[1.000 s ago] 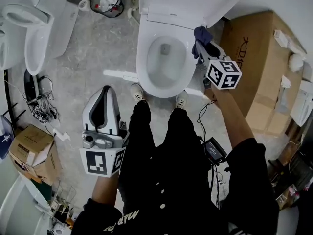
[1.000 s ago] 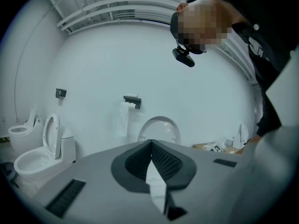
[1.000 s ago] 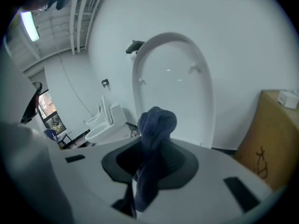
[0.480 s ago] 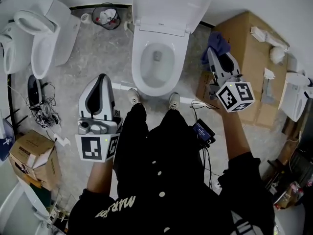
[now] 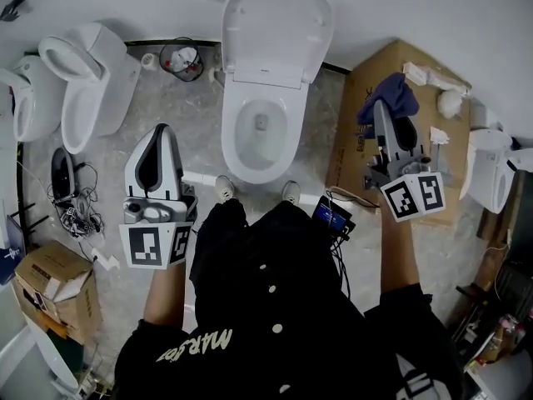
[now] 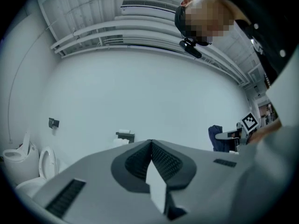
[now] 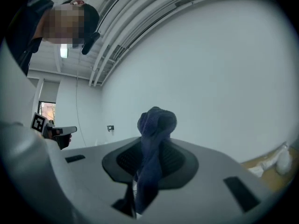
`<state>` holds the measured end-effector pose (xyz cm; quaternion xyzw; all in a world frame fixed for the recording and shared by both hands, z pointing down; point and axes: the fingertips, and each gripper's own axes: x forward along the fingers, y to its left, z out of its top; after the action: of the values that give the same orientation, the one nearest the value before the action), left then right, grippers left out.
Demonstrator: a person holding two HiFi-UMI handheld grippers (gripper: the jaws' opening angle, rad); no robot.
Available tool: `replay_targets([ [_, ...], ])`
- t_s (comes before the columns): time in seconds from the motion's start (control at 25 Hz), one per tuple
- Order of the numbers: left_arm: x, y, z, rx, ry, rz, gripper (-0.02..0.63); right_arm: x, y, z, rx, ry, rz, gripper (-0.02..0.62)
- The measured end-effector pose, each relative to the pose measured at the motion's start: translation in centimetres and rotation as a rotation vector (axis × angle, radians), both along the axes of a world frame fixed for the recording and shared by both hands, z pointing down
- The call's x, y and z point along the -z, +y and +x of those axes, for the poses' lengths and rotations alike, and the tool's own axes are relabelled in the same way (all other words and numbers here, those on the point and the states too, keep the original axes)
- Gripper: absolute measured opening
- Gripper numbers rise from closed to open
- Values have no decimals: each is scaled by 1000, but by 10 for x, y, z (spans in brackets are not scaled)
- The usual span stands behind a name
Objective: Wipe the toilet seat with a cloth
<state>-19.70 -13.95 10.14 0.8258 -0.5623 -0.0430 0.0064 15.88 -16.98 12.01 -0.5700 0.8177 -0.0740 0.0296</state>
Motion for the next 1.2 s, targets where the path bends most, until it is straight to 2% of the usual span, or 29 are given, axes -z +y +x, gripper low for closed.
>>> replay_targets([
  [0.2, 23, -3, -4, 14, -3, 48, 11, 33, 10, 17, -40, 6, 64, 84],
  [0.56, 42, 3, -16, 44, -7, 85, 11, 62, 30, 43, -112, 15, 136, 84],
  [1.04, 48, -2, -22, 58, -6, 106, 11, 56, 40, 51, -170, -6, 133, 84],
  [1.2, 48, -3, -22, 54, -7, 103, 11, 57, 41, 53, -178, 14, 131, 84],
])
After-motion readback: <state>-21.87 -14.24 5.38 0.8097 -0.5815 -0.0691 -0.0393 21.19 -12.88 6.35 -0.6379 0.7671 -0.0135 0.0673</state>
